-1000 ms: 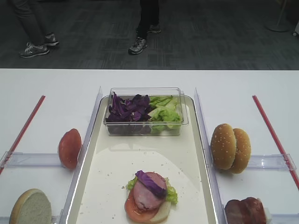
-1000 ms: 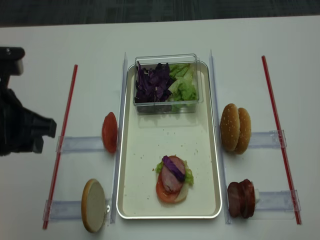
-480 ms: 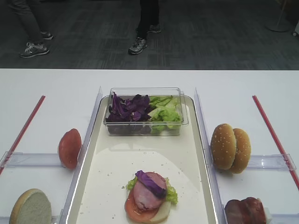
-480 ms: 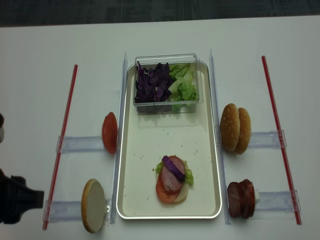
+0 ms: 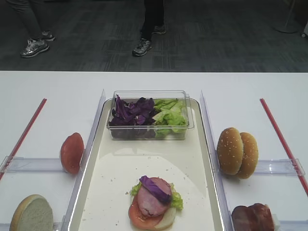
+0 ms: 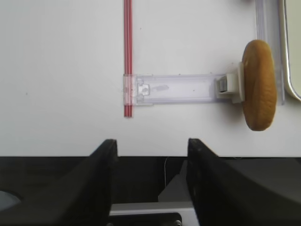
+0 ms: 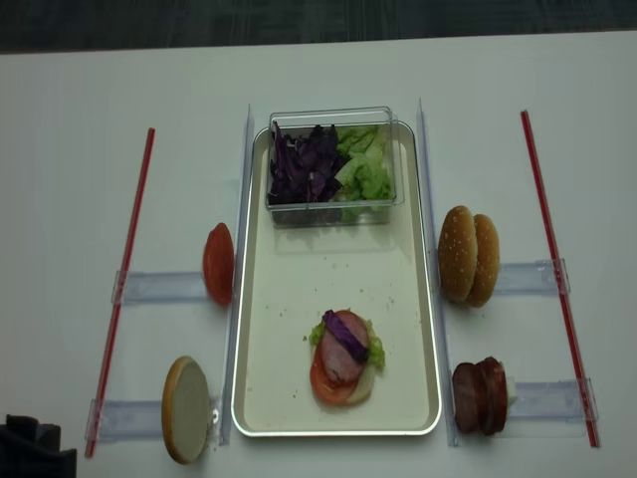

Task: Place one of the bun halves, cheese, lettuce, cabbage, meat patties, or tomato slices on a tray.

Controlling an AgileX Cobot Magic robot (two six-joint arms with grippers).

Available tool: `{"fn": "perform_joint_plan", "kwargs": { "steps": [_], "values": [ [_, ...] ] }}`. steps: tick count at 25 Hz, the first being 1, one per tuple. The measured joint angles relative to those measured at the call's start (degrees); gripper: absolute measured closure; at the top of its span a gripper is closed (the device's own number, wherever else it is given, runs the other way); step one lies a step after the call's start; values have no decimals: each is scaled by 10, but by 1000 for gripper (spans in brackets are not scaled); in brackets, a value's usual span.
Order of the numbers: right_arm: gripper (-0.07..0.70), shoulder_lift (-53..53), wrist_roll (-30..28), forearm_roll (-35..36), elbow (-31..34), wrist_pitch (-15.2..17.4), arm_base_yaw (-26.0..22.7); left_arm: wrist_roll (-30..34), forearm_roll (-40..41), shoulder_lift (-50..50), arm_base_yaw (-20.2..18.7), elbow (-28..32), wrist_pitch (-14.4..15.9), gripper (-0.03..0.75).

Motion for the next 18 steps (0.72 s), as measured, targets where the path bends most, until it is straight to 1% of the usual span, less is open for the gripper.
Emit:
{"fn": "perform_joint_plan", "kwargs": {
  "steps": [6, 7, 10, 13, 18],
  "values": [
    [186, 0, 0, 0, 0, 0, 0, 4, 0, -18, 0, 7, -2, 401],
    [186, 0, 0, 0, 0, 0, 0, 5, 0, -18, 0, 9, -6, 401],
    [186, 0, 0, 0, 0, 0, 0, 7, -2, -18, 0, 23, -36, 401],
    [186, 0, 0, 0, 0, 0, 0, 14, -9, -18, 0, 29, -45, 401],
    [186, 0, 0, 0, 0, 0, 0, 17, -13, -29, 0, 31, -48, 401]
  ]
}}
